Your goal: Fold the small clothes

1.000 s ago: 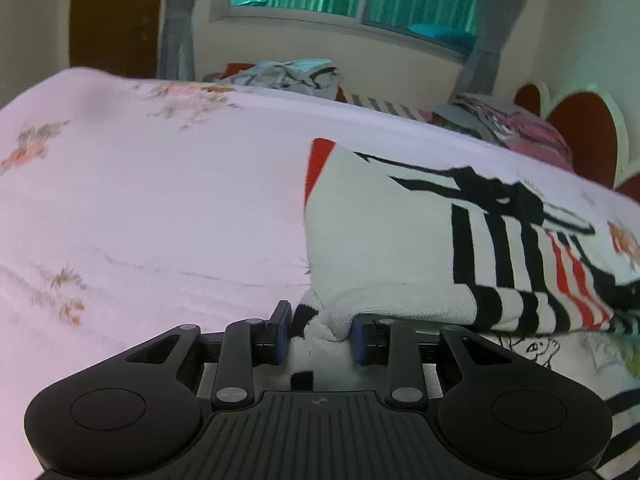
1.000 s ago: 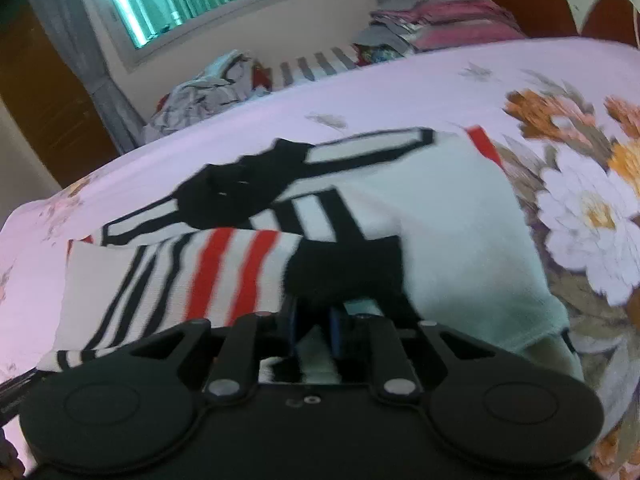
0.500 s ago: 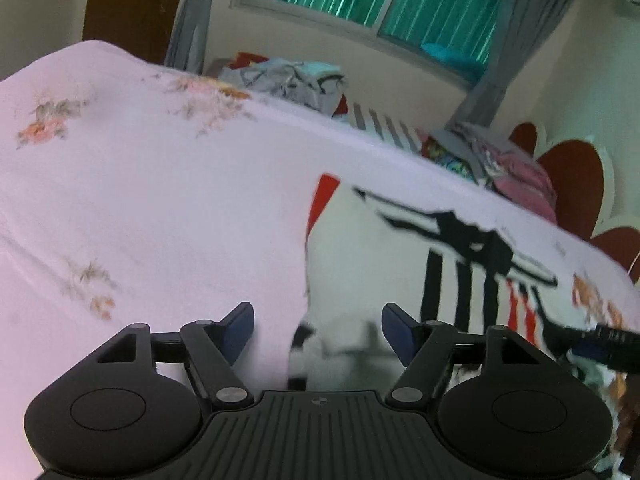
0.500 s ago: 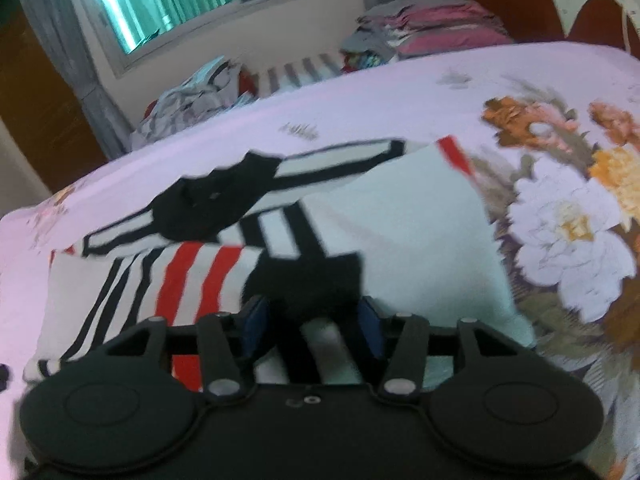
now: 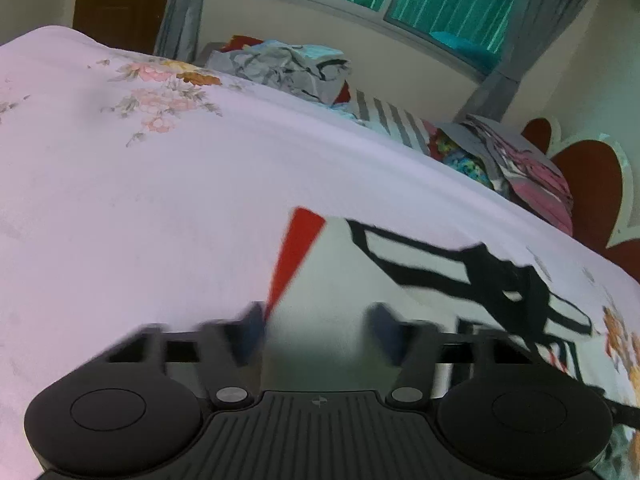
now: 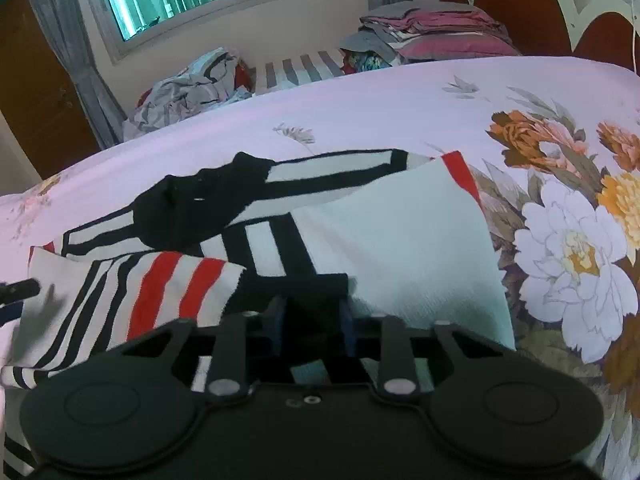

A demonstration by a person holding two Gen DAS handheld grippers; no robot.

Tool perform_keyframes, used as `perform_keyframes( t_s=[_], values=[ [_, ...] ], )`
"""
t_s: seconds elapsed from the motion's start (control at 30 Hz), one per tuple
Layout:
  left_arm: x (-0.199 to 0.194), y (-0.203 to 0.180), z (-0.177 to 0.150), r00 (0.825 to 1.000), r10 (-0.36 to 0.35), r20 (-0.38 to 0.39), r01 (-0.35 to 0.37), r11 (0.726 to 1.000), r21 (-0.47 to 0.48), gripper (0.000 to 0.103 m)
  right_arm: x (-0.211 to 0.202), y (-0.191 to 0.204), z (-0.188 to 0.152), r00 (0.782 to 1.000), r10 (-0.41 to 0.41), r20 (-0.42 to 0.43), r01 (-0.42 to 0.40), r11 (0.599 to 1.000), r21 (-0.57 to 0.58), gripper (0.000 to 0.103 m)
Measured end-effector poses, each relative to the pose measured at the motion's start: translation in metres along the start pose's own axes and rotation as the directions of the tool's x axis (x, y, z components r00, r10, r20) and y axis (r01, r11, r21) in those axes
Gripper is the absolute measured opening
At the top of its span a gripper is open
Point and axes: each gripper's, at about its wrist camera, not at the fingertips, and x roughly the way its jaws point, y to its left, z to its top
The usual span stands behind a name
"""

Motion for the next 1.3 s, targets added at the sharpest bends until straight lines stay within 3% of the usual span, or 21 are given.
perform_keyframes(
  t_s=[0.07,0.1,0.2,0.27,0.37,0.43,0.6,0.7,0.73,0.77,0.9,1.03,1.13,1.3],
  values=[
    [0.007,0.004,0.002,1.0,0.023,0.01,-0.023,1.0,-0.007,0.024,-0.002,0.004,0.002,1.0,0.008,0.018,-0.007,1.0,-0.029,0.01],
    [0.009,0.006,0.002,0.999,0.04,0.013,-0.04,0.999,-0.003,0.023,-0.004,0.007,0.003,0.999,0.011,0.03,-0.01,0.999,-0.042,0.009],
    [0.014,0.015,0.002,0.996,0.078,0.048,-0.077,0.997,-0.021,0.022,-0.003,0.015,0.006,0.998,-0.02,0.064,0.027,0.994,-0.108,0.008],
    [0.017,0.017,0.004,0.996,0.08,0.049,-0.078,0.996,-0.038,0.022,0.012,0.013,0.005,0.996,-0.086,0.018,0.088,0.987,-0.132,0.008],
    [0.012,0.014,0.004,0.995,0.087,0.055,-0.086,0.996,-0.015,0.022,0.012,0.009,0.005,0.997,-0.073,0.015,0.074,0.99,-0.121,0.011],
    [0.0,0.012,0.005,0.992,0.098,0.081,-0.097,0.995,-0.013,0.022,0.003,0.007,0.007,0.996,-0.072,0.051,0.077,0.992,-0.102,0.021],
    [-0.04,-0.008,-0.002,0.993,0.021,0.116,-0.029,0.998,0.063,0.023,-0.013,0.013,0.009,0.996,-0.003,0.086,0.011,0.996,-0.092,0.021],
    [-0.054,-0.025,-0.015,0.996,-0.031,0.078,0.024,0.996,0.088,0.034,-0.014,0.027,0.007,0.997,0.044,0.063,-0.037,0.994,-0.105,0.021],
    [-0.057,-0.032,-0.022,0.998,-0.049,0.049,0.044,0.995,0.09,0.046,-0.013,0.033,0.004,0.997,0.053,0.057,-0.046,0.992,-0.116,0.022],
    [-0.059,-0.036,-0.029,0.998,-0.055,0.033,0.052,0.994,0.093,0.052,-0.013,0.037,0.002,0.997,0.063,0.046,-0.057,0.991,-0.125,0.023],
    [-0.06,-0.053,-0.057,0.999,-0.042,-0.024,0.045,0.99,0.137,0.052,-0.013,0.048,-0.007,0.997,0.075,0.018,-0.072,0.985,-0.155,0.024],
    [-0.053,-0.053,-0.074,0.999,-0.015,-0.05,0.024,0.984,0.175,0.052,-0.006,0.049,-0.018,0.999,0.032,-0.017,-0.035,0.977,-0.208,0.036],
    [-0.054,-0.055,-0.076,0.999,-0.003,-0.045,0.012,0.978,0.207,0.052,-0.005,0.047,-0.025,1.0,-0.021,-0.001,0.02,0.964,-0.266,0.035],
    [-0.057,-0.056,-0.074,0.999,0.012,-0.049,-0.002,0.978,0.207,0.052,-0.012,0.037,-0.022,0.999,-0.033,-0.013,0.029,0.971,-0.239,0.035]
  ],
)
